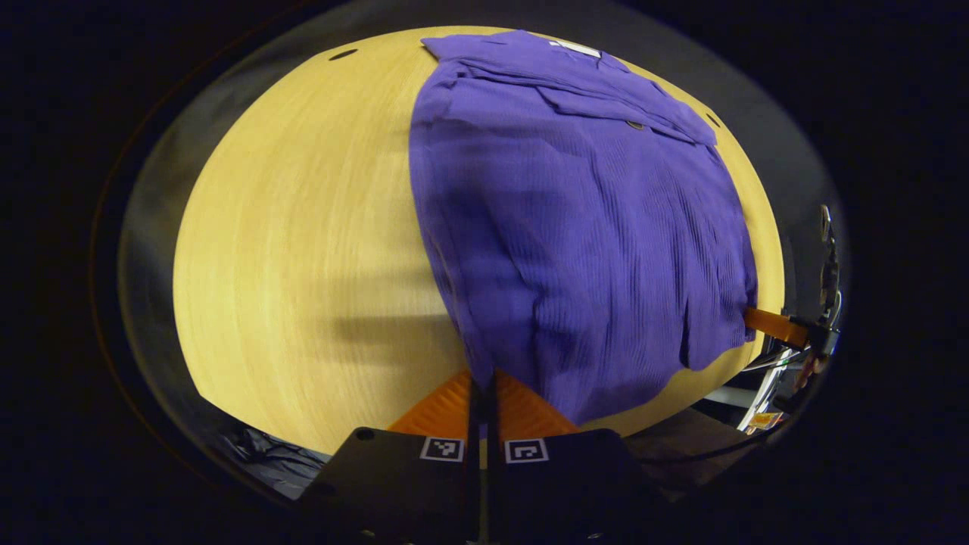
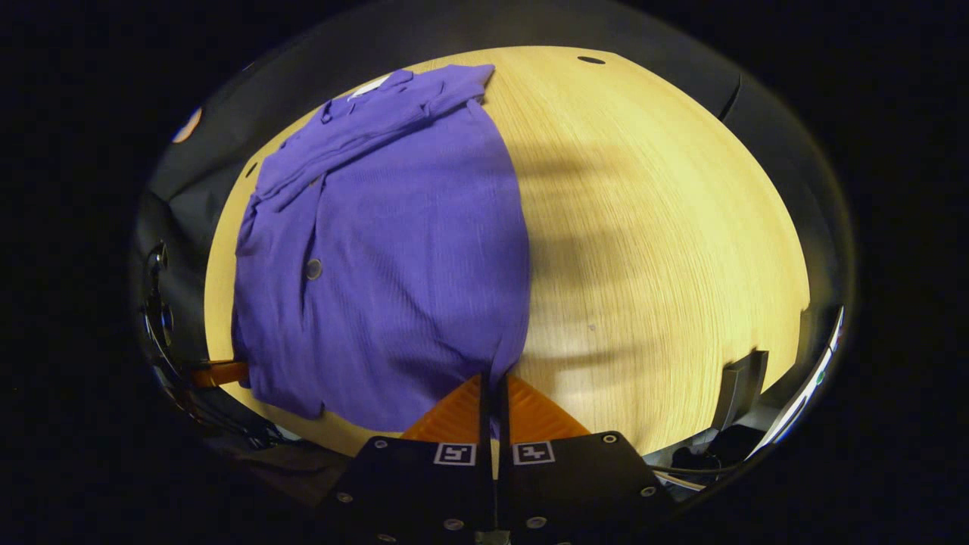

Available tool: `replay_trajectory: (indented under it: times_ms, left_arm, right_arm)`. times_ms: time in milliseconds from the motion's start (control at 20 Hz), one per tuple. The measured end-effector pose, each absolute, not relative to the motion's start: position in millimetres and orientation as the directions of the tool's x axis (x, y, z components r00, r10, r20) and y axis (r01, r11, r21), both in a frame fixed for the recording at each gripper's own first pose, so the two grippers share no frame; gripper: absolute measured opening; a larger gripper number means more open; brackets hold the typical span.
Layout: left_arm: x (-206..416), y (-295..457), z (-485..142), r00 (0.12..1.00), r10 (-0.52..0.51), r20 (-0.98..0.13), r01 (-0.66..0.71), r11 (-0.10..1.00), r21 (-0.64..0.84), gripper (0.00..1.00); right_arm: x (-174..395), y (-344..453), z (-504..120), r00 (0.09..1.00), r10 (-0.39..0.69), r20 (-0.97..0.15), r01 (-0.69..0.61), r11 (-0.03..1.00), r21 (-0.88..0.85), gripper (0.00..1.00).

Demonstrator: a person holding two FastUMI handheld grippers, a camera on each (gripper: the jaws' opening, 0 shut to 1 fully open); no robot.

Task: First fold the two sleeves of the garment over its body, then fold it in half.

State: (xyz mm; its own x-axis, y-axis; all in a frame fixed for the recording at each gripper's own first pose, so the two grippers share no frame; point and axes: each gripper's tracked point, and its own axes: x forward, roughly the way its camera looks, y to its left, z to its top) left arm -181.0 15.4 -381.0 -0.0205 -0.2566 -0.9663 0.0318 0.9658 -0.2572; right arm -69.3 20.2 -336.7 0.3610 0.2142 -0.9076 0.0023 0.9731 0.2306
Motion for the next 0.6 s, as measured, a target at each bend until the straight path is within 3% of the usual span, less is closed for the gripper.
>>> replay_trajectory:
  times_ms: [300,600]
  left_arm:
    - [-114,11,-318,0.120,-0.367,-0.922,0.131,0.927,-0.352,0.03]
    - [-62,11,-286,0.190,-0.433,-0.881,0.255,0.889,-0.381,0.03]
  right_arm:
    - [-46,40,-272,0.474,0.257,-0.842,0.034,0.950,0.310,0.03]
    - [-12,44,-222,0.576,0.187,-0.796,0.022,0.969,0.244,0.01]
